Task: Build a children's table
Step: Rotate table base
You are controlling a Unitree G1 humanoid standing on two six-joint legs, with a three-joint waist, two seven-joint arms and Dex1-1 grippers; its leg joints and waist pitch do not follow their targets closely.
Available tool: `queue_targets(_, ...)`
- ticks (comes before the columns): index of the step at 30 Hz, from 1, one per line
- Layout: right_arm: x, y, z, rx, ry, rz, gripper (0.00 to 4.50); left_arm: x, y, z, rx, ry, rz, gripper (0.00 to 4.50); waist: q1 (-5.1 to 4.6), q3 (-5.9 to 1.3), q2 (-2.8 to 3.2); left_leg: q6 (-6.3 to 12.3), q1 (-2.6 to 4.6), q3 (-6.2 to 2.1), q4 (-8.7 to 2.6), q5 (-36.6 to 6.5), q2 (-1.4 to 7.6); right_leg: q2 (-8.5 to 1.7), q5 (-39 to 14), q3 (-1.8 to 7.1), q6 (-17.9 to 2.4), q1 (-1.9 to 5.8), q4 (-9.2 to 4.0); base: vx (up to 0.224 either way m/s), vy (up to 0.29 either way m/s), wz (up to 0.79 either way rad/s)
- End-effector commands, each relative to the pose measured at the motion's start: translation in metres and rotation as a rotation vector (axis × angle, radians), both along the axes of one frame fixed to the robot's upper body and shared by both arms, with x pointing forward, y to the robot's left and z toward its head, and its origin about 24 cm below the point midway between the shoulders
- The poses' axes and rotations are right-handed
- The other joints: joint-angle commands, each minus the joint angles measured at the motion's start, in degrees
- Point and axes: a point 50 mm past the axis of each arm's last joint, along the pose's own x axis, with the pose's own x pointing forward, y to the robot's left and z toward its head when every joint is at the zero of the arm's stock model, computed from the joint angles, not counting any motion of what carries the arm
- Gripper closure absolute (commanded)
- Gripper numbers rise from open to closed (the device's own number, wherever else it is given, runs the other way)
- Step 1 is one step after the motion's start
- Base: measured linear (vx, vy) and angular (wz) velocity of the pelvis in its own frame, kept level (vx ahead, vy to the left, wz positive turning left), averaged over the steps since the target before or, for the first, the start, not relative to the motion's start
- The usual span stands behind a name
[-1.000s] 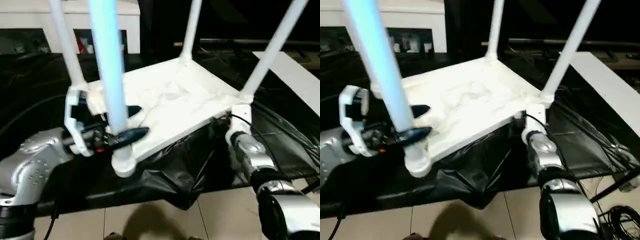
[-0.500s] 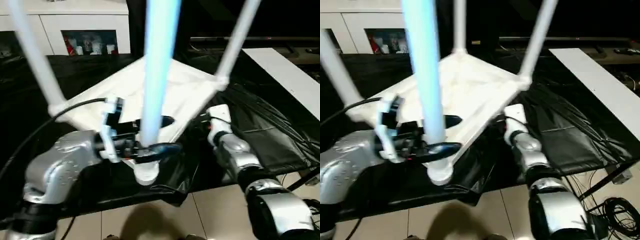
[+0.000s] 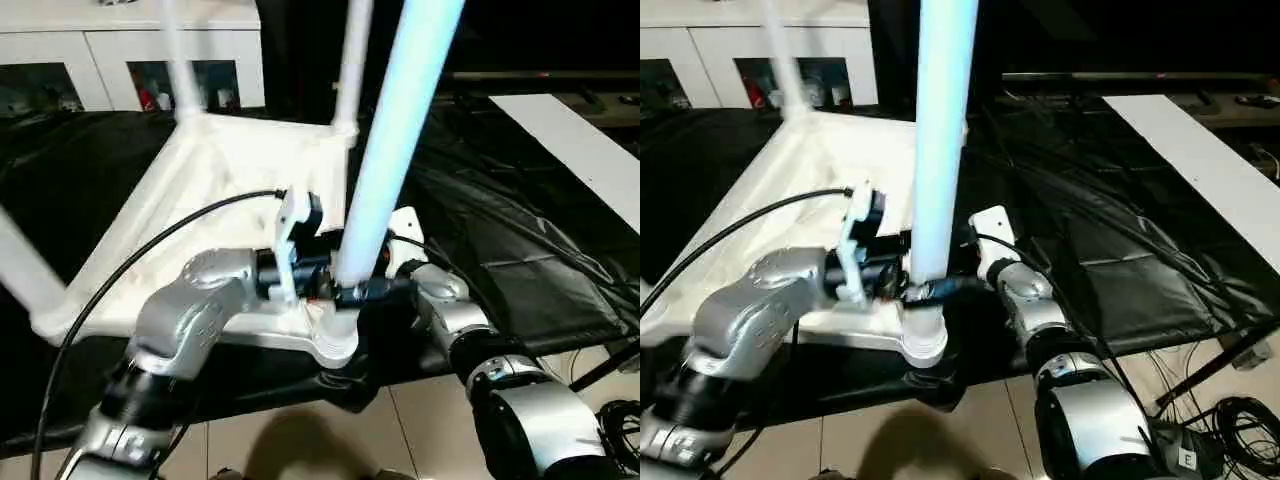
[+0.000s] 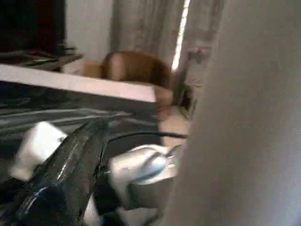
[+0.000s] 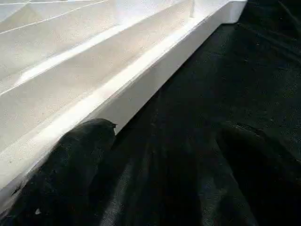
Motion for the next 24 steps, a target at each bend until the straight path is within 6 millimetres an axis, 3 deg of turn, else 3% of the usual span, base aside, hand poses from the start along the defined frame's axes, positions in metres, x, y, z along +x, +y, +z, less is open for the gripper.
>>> queue_targets(1, 0.004, 0.007, 0.011, -0.012, -0.048, 0.043, 0.20, 0.006, -0.003, -0.002, 0.040, -0.017, 0.042, 0.00, 0.17, -4.66, 1.32, 0.04, 1.04, 0.61, -4.16, -14.98, 0.04, -1.11, -6.43, 1.20, -14.84, 3.19, -3.61, 0.000, 0.000, 0.00)
queue_targets(7, 0.001, 0.000, 0.006, -0.002, -0.034, 0.047, 0.20, 0.024, 0.004, -0.011, 0.118, -0.059, 0.195, 0.00, 0.14, -4.48, 1.46, -0.38, 0.97, 0.42, -4.36, -18.00, -0.01, -1.30, -11.41, 1.15, -14.05, 3.21, -4.07, 0.000, 0.000, 0.00)
queue_targets(8, -0.001, 0.000, 0.004, 0.011, -0.026, 0.067, 0.20, 0.029, 0.003, -0.010, 0.104, -0.074, 0.236, 0.00, 0.09, -4.47, 1.30, -0.26, 0.82, 0.41, -4.36, -18.09, -0.01, -1.32, -12.01, 1.15, -13.93, 3.26, -4.17, 0.000, 0.000, 0.00)
queue_targets(13, -0.002, 0.000, 0.006, 0.037, -0.038, 0.096, 0.20, 0.040, -0.005, -0.008, 0.088, -0.120, 0.315, 0.00, 0.28, -4.47, 1.69, 0.23, 1.06, 0.45, -4.32, -19.20, -0.01, -1.22, -13.66, 1.16, -13.61, 2.97, -4.63, 0.000, 0.000, 0.00)
queue_targets(14, -0.001, -0.006, 0.008, 0.042, -0.057, 0.080, 0.20, 0.042, -0.009, -0.005, 0.060, -0.134, 0.319, 0.00, 0.24, -4.51, 1.57, 0.24, 0.76, 0.34, -4.38, -18.66, -0.08, -1.26, -13.48, 1.10, -13.45, 3.23, -4.59, 0.000, 0.000, 0.00)
queue_targets(16, 0.000, -0.011, 0.010, 0.042, -0.070, 0.068, 0.20, 0.042, -0.012, -0.002, 0.035, -0.142, 0.315, 0.00, 0.22, -4.64, 1.44, 0.34, 0.56, 0.31, -4.35, -18.07, -0.04, -1.45, -13.78, 1.03, -13.25, 3.35, -4.58, 0.000, 0.000, 0.00)
queue_targets(21, 0.004, -0.040, 0.022, 0.074, -0.107, 0.015, 0.20, 0.027, -0.009, -0.001, -0.028, -0.135, 0.174, 0.00, 0.52, -4.73, 1.20, 1.86, 0.58, 0.51, -4.18, -15.49, 0.14, -1.34, -9.92, 1.07, -15.04, 3.29, -4.23, 0.000, 0.000, 0.00)
queue_targets(22, 0.003, -0.061, 0.031, 0.075, -0.135, 0.015, 0.20, 0.017, 0.003, -0.009, 0.012, -0.106, 0.094, 0.00, 0.52, -4.73, 0.86, 2.46, 0.51, 0.59, -4.18, -14.75, 0.14, -1.20, -8.99, 1.05, -15.01, 3.43, -4.16, 0.000, 0.000, 0.00)
queue_targets(24, 0.002, -0.066, 0.032, 0.071, -0.136, 0.021, 0.20, 0.015, 0.007, -0.013, 0.033, -0.097, 0.084, 0.00, 0.42, -4.76, 1.21, 2.87, 0.63, 0.62, -4.10, -13.94, 0.04, -1.01, -8.24, 1.05, -14.97, 3.28, -4.05, 0.000, 0.000, 0.00)
